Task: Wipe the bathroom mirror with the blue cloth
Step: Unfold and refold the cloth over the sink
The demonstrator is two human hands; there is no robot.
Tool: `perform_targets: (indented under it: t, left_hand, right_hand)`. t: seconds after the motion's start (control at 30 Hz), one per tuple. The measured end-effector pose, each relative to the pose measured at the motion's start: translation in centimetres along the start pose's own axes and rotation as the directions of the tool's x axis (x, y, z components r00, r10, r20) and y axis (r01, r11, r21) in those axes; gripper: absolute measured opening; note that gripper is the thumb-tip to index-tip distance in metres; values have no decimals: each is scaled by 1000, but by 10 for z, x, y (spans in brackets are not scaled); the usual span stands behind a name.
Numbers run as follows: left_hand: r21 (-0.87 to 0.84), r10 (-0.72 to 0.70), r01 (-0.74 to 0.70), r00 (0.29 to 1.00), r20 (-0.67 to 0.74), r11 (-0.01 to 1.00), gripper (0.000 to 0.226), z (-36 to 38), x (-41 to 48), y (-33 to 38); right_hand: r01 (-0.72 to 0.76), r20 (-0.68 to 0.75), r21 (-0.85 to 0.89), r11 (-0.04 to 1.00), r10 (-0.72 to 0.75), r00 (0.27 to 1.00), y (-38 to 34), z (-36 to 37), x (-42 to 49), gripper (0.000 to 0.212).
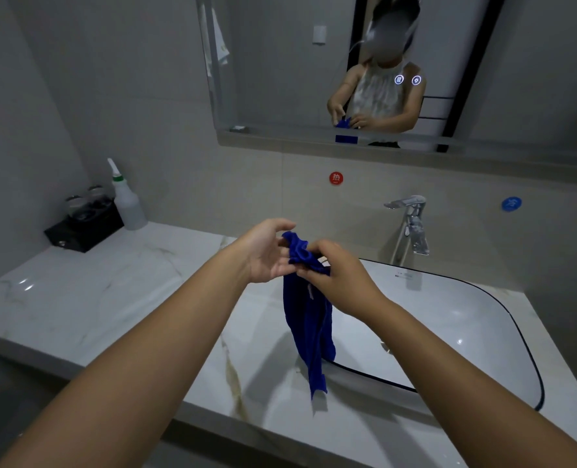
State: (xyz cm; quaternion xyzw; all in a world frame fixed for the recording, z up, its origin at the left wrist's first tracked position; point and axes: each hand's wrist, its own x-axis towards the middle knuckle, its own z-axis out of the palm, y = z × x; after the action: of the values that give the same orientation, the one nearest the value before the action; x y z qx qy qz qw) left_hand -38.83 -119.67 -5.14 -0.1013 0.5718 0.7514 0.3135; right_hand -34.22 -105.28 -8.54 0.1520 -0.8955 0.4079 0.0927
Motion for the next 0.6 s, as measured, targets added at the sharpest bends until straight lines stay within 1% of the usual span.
perform_targets:
  t: [0.07,0.1,0.13,0.2,0.23,0.27,0.3,0.4,0.5,0.6]
  left_hand:
    - [82,-17,16,1000,11,997,41,-12,-2,1]
    - [131,-27,28,1000,-13,991,42,-17,-4,1]
    - [184,-25,36,998,-64,982,41,-22,-4,0]
    - [332,38,36,976,-213,943,40,-30,0,-5]
    - [402,77,38,961,-265,915,40,-33,2,-9]
    - [436,87,43,958,-275,899,41,-35,3,-11]
    - [431,69,45,967,-245,901,40,-34,3,-13]
    - [323,-25,69,990,-137,944,29,-30,-7,-15]
    - [366,-60,89,994,-90,926,19,-35,-17,-18]
    - [400,-48,74,996,-75,914,9,-48,-25,-24]
  right_hand:
    - [-49,-7,113,992,51,999,-3,-7,0,9]
    - [-73,-17,173,982,77,997,-5,-11,0,8]
    - [-93,-16,227,969,99,995,-6,-14,1,8]
    - [-116,31,317,941,112,993,-10,-19,2,7]
    - [-119,66,358,926,103,993,-12,-20,1,4]
    - [-121,96,391,913,90,991,-14,-19,1,5]
    - [-119,123,417,901,74,990,-16,-19,1,9]
    - [-124,192,486,865,33,981,-21,-19,0,15]
    - [-144,262,518,843,4,965,-23,-20,-3,17]
    - [-178,269,579,795,20,963,-23,-15,-6,17]
